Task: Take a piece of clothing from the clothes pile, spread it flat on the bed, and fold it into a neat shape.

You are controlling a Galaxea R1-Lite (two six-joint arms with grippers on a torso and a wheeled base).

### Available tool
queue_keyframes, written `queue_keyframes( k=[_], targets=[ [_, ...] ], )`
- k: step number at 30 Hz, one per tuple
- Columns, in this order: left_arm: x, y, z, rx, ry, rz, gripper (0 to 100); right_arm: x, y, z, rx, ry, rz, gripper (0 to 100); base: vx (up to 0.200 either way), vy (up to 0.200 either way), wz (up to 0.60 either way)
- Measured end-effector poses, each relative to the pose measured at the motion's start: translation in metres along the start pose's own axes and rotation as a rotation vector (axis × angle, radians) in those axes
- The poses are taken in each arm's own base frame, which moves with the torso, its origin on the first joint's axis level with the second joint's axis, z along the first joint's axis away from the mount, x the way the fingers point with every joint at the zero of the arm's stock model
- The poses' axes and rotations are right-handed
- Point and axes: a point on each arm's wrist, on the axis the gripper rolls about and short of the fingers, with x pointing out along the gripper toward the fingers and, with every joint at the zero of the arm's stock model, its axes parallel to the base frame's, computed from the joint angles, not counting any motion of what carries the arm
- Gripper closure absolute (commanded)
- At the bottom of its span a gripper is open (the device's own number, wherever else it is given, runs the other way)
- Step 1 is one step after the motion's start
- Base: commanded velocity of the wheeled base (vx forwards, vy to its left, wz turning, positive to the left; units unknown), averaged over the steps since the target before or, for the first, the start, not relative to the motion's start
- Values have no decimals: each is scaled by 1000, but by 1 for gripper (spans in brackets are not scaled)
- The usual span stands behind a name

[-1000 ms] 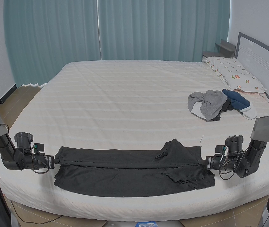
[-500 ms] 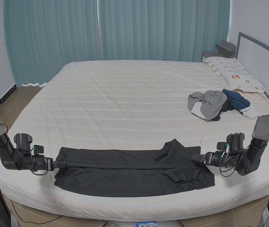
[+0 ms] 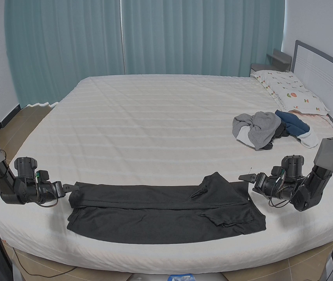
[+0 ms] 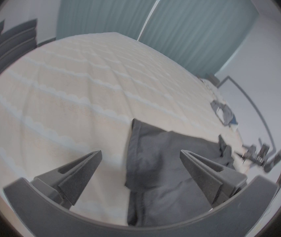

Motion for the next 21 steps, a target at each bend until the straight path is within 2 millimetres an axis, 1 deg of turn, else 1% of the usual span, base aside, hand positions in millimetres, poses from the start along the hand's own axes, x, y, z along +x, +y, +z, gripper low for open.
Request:
queue_keyframes(
  k=[5, 9, 12, 17, 21],
  targets=[
    [12, -17, 15, -226, -29, -35, 0, 4, 2, -2, 67, 3, 3, 0, 0, 0, 0],
    [26, -30, 27, -331, -63, -25, 0, 8, 1, -5, 131, -2, -11, 0, 0, 0, 0],
    [40, -34, 32, -340, -89, 9, 0, 11, -1, -7, 170, -6, -23, 0, 0, 0, 0],
    [63, -34, 33, -327, -113, 71, 0, 15, -7, -6, 183, -39, -17, 0, 0, 0, 0],
    [73, -32, 30, -324, -107, 85, 0, 18, -12, -9, 186, -41, -20, 0, 0, 0, 0]
  ],
)
